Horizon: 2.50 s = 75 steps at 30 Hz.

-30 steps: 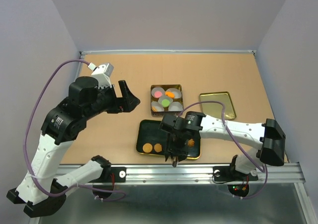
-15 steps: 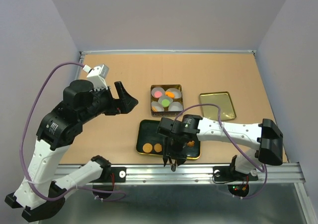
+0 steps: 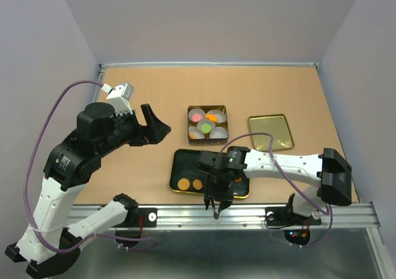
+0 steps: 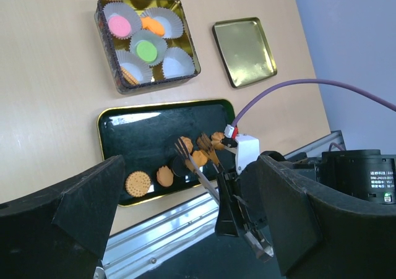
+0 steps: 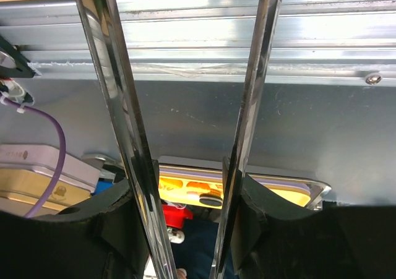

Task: Pack the cookies

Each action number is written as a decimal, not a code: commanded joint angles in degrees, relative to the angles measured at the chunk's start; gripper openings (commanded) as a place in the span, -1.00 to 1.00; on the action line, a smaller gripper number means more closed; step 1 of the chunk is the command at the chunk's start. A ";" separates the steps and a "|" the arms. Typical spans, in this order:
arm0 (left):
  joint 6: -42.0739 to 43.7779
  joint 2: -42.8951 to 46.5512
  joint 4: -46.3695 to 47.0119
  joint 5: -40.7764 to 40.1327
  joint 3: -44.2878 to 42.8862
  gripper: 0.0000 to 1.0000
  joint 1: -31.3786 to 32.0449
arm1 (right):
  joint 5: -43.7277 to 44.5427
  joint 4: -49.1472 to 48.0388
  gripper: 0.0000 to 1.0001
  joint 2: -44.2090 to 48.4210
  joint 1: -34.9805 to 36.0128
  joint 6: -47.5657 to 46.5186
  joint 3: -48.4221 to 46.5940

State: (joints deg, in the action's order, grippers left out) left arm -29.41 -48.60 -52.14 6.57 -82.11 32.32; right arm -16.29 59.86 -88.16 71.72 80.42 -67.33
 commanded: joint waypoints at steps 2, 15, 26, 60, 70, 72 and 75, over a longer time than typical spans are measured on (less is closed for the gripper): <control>0.32 0.52 0.90 -0.42 0.28 0.97 0.20 | 0.83 -0.79 0.00 1.68 0.52 1.67 0.97; 0.84 0.79 0.64 -0.77 -0.25 0.97 0.29 | -1.11 -0.79 -0.01 -3.51 0.52 -0.97 -3.33; 1.55 0.70 0.46 -2.00 -0.86 0.97 0.20 | -1.90 -0.53 -0.19 -2.98 0.52 -0.79 -3.24; 3.39 -2.73 0.02 -1.65 -4.90 0.97 0.20 | 11.37 15.29 -0.26 -5.00 -16.08 -12.65 -30.66; 6.11 -3.78 -2.09 -3.67 -7.28 0.97 0.20 | 10.14 15.47 -0.26 -8.52 -23.46 -18.89 -32.51; 6.38 -3.87 -2.53 -4.19 -7.54 0.97 0.29 | 9.97 15.38 -0.26 -9.57 -24.61 -20.13 -32.60; 6.91 -4.05 -2.70 -4.63 -7.63 0.97 0.29 | 9.62 15.29 -0.26 -10.98 -24.96 -21.36 -32.95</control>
State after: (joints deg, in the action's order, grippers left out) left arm -24.38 -52.51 -54.81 3.31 -87.29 32.32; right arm -6.48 74.56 -98.19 47.48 62.08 -96.36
